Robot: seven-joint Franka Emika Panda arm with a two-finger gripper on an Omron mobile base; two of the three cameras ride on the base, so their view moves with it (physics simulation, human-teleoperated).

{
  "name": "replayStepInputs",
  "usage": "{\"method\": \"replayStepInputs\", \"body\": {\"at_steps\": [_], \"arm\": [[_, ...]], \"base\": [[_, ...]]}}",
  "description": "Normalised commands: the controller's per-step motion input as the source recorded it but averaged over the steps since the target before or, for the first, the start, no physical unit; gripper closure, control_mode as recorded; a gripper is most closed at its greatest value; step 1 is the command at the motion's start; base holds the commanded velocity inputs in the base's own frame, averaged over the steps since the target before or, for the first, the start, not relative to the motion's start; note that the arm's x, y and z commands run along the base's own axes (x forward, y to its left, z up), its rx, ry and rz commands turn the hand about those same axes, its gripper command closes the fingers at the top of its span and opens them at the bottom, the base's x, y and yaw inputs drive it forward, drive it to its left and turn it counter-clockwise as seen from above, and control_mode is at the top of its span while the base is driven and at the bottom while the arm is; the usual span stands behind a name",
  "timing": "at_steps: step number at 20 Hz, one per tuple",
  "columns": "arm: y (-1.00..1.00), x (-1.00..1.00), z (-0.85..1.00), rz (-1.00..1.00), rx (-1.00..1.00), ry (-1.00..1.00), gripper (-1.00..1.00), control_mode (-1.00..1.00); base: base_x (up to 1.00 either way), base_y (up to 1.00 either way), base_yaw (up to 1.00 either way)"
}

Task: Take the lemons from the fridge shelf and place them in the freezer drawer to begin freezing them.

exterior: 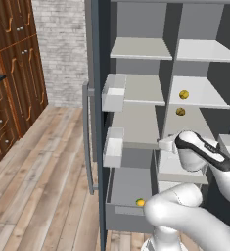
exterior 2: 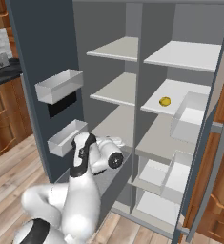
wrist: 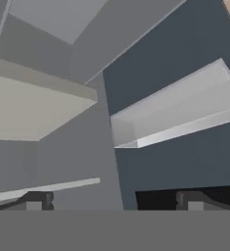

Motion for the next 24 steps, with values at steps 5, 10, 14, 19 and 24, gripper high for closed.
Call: {"method": "replayStepInputs", "body": {"at_steps": [5,10,14,19,24], "arm": [[0.24,-0.67,-0.01,0.00,-0.18,-0.18,-1.00,-1.00],[0.33,-0.67,0.00,0.00,-0.51,-0.40,-1.00,-1.00],[0.41,-0.54,0.00,0.01,-0.62,-0.31,-1.00,-1.00],[0.28,-0.37,0.07,0.06,-0.63,-0.06,-1.00,-1.00],[0.17,-0.30,0.01,0.12,-0.74,0.00,-1.00,-1.00]], "base": [[0.00,0.00,0.00],[0.00,0.00,0.00],[0.00,0.00,0.00],[0.00,0.00,0.00],[0.00,0.00,0.00]]}}
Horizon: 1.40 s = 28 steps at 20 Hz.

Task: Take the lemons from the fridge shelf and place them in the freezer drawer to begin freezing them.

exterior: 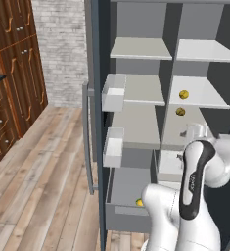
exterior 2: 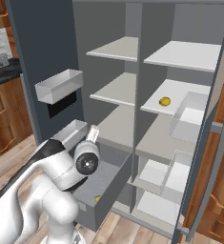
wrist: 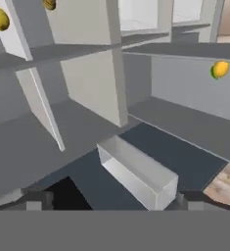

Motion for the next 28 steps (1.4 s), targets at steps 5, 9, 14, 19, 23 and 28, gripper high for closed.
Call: {"method": "replayStepInputs", "body": {"at_steps": [5,9,14,19,23,28], "arm": [[0.11,-0.26,0.04,0.17,-0.73,0.00,-1.00,-1.00],[0.05,-0.12,0.00,0.18,-0.73,0.00,-1.00,-1.00],[-0.02,0.00,-0.57,0.24,-0.59,0.04,-1.00,-1.00],[-0.34,-0.17,-0.57,0.12,-0.33,-0.04,-1.00,-1.00],[-0.34,-0.16,-0.02,0.19,-0.33,-0.08,-1.00,-1.00],[0.00,0.00,-0.01,0.14,-0.18,0.01,-1.00,-1.00]], "base": [[0.00,0.00,0.00],[0.00,0.00,0.00],[0.00,0.00,0.00],[0.00,0.00,0.00],[0.00,0.00,0.00],[0.00,0.00,0.00]]}}
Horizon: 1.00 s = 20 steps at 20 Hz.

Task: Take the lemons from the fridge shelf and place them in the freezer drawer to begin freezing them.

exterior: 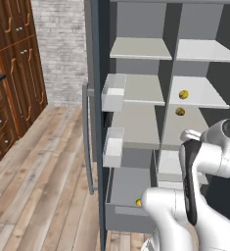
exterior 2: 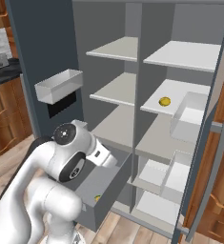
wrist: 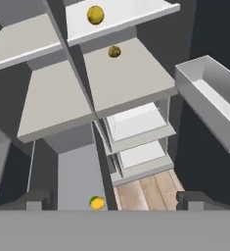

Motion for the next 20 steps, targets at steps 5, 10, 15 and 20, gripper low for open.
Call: {"method": "replayStepInputs", "body": {"at_steps": [5,10,15,20], "arm": [[0.00,0.00,-0.05,0.01,-0.01,0.01,-1.00,-1.00],[0.00,-0.35,0.00,-0.08,0.00,-0.06,-1.00,-1.00],[0.00,0.00,0.00,0.00,0.00,0.00,-1.00,1.00],[0.00,0.00,0.00,0.00,0.00,0.00,-1.00,1.00]], "base": [[0.00,0.00,0.00],[0.00,0.00,0.00],[-0.56,0.04,-0.35],[-0.21,0.41,-0.43]]}}
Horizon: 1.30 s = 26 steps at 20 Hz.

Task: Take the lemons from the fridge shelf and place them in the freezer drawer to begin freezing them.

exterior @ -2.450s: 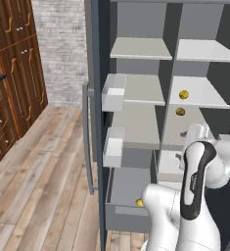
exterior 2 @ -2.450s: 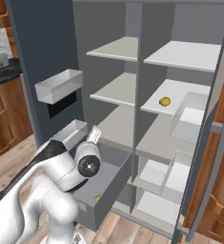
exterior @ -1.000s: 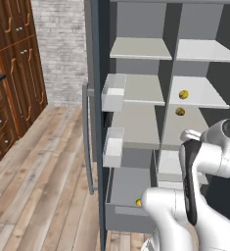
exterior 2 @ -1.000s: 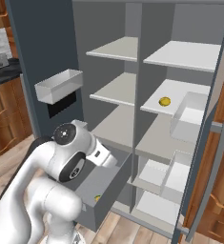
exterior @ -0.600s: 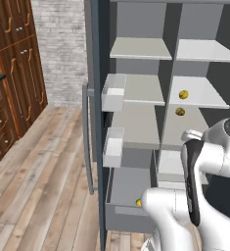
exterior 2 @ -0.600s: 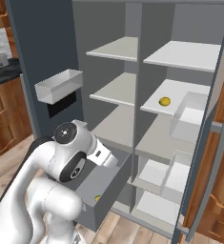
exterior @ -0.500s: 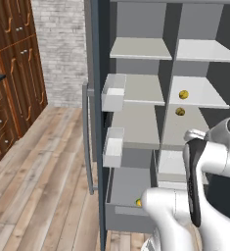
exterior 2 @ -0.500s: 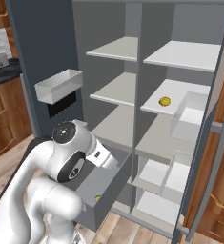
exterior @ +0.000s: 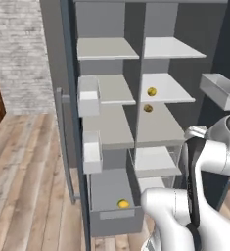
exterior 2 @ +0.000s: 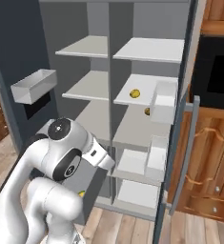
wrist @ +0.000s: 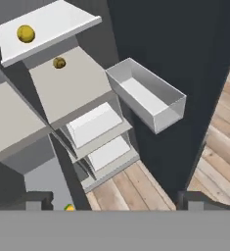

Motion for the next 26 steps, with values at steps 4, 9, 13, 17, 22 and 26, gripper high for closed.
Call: {"method": "replayStepInputs", "body": {"at_steps": [4,9,13,17,22,26], "arm": [[0.00,0.00,0.00,0.00,0.00,0.00,-1.00,1.00],[0.00,0.00,0.00,0.00,0.00,0.00,-1.00,1.00],[0.70,-0.16,-0.34,0.45,-0.12,-0.02,-1.00,-1.00],[0.90,-0.02,-0.34,0.46,-0.17,0.00,-1.00,-1.00],[0.57,-0.12,-0.22,0.27,-0.17,0.00,-1.00,-1.00],[-0.12,-0.18,0.00,-0.02,-0.02,0.00,-1.00,1.00]], "base": [[-0.12,0.46,-0.40],[-0.08,0.51,0.05],[0.00,0.00,0.00],[0.00,0.00,0.00],[0.00,0.00,0.00],[-0.07,-0.14,0.00]]}}
